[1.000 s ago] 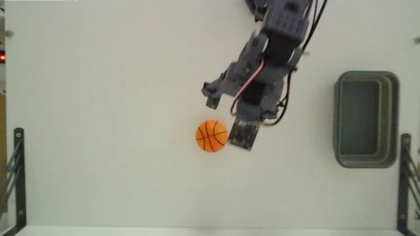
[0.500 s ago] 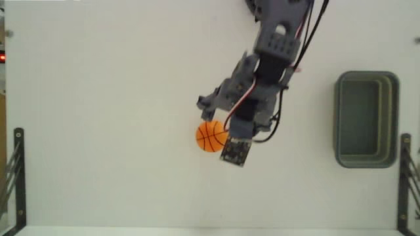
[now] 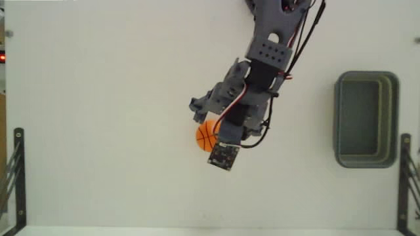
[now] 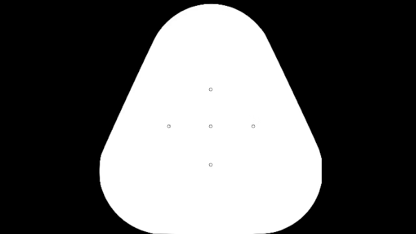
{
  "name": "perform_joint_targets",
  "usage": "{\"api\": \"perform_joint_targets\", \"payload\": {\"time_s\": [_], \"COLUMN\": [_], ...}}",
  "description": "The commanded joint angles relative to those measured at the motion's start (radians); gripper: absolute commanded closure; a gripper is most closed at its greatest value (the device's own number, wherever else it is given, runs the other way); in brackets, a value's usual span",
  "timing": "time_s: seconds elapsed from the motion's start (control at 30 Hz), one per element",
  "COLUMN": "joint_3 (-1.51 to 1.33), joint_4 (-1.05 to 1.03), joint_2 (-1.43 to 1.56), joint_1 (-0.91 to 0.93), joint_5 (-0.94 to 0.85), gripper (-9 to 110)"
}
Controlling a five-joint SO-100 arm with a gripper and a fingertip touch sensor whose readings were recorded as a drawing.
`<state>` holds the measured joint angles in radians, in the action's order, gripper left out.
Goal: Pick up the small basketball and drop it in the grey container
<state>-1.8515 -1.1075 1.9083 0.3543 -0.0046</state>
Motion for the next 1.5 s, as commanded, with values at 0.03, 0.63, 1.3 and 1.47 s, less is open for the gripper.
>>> {"api": "perform_joint_targets", "payload": {"time_s": [0.03, 0.63, 1.3, 1.47], "joint_3": [0.062, 0.145, 0.202, 0.202], "joint_4": [0.027, 0.061, 0.076, 0.076], "joint_2": [0.012, -0.104, -0.176, -0.176], "joint_1": [0.020, 0.044, 0.044, 0.044], "joint_5": [0.005, 0.005, 0.005, 0.005], "gripper": [-9, -9, -9, -9]}}
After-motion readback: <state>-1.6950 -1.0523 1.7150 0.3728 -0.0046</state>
